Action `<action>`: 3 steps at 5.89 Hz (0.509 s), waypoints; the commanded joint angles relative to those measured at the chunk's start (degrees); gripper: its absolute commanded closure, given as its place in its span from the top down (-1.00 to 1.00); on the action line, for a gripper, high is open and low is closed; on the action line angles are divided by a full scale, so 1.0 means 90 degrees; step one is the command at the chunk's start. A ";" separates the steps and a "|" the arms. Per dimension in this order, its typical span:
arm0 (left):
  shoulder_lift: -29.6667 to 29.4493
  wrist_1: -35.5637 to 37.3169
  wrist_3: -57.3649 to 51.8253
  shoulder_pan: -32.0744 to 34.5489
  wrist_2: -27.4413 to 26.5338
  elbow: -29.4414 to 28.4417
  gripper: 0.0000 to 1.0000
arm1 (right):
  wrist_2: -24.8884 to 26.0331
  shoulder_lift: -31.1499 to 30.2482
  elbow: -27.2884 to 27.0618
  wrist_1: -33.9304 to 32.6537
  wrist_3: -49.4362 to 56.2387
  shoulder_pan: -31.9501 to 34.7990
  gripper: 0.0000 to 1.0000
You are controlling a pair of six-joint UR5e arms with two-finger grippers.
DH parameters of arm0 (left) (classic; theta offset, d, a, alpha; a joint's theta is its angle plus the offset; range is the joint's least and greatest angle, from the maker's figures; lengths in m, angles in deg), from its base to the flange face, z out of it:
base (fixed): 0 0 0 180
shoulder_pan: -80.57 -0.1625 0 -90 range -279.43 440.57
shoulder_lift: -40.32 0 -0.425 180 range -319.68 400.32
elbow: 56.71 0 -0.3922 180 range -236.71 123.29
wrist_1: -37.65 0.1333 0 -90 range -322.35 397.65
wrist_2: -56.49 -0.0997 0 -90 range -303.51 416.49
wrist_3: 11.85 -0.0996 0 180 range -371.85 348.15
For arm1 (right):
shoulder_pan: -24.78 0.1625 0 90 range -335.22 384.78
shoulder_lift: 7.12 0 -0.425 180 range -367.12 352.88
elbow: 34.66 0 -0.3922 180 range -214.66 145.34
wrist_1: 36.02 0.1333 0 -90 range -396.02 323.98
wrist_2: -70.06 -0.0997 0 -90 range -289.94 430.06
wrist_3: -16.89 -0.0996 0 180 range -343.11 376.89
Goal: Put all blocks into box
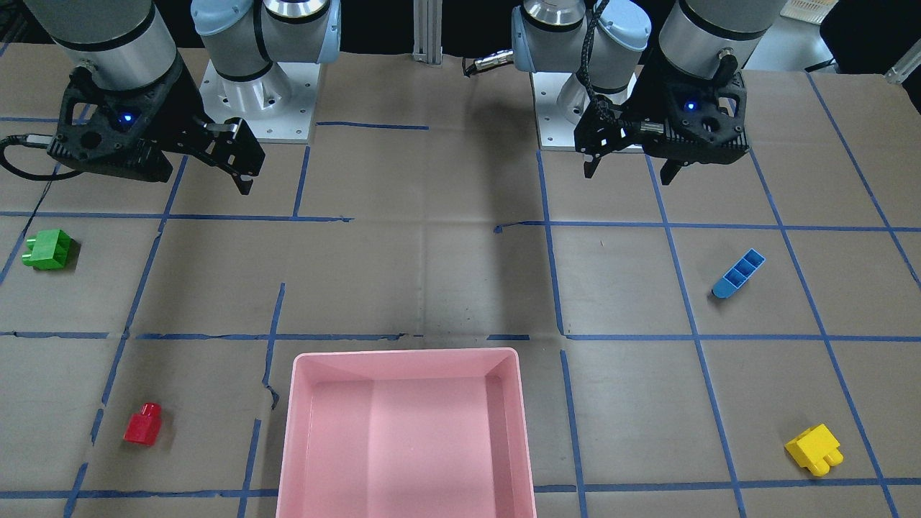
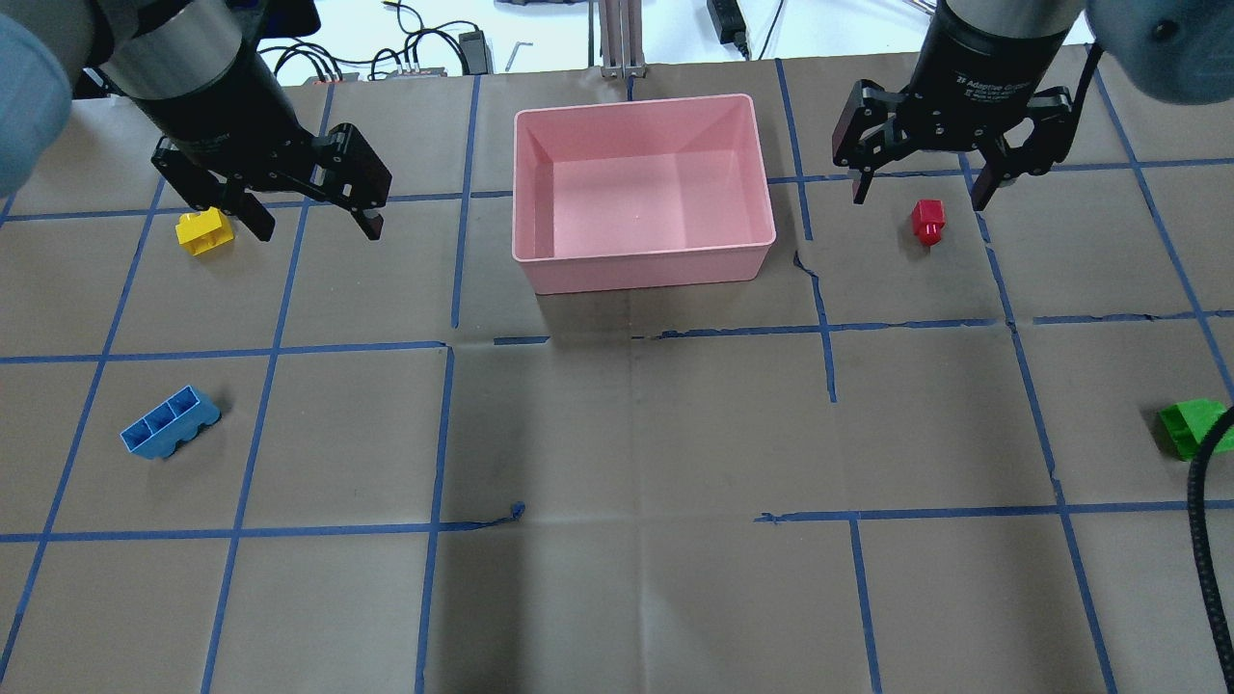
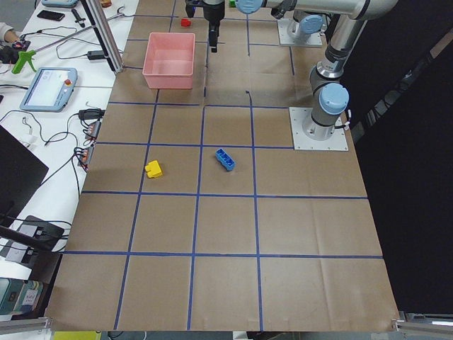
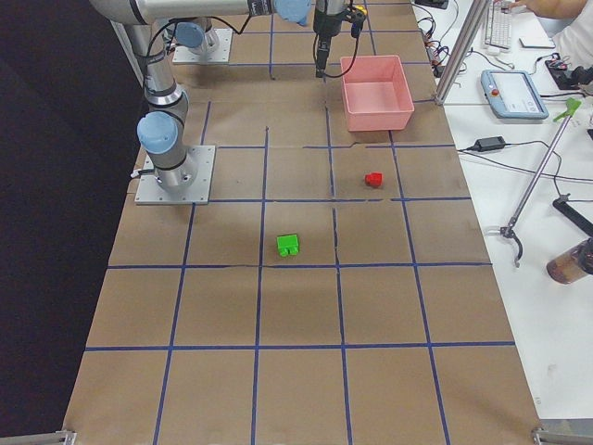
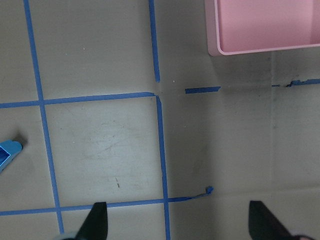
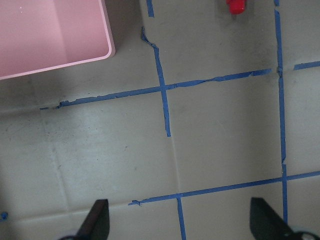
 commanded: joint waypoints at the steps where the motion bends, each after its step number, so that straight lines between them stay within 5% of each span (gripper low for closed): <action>1: 0.0014 -0.0004 0.0032 0.0031 0.0015 0.0006 0.99 | 0.0009 0.0000 0.0054 0.0098 0.0003 -0.0006 1.00; 3: 0.0053 0.0006 0.0003 0.0002 0.0034 0.0006 0.99 | 0.0009 -0.0009 0.0015 0.0099 0.0003 -0.0006 1.00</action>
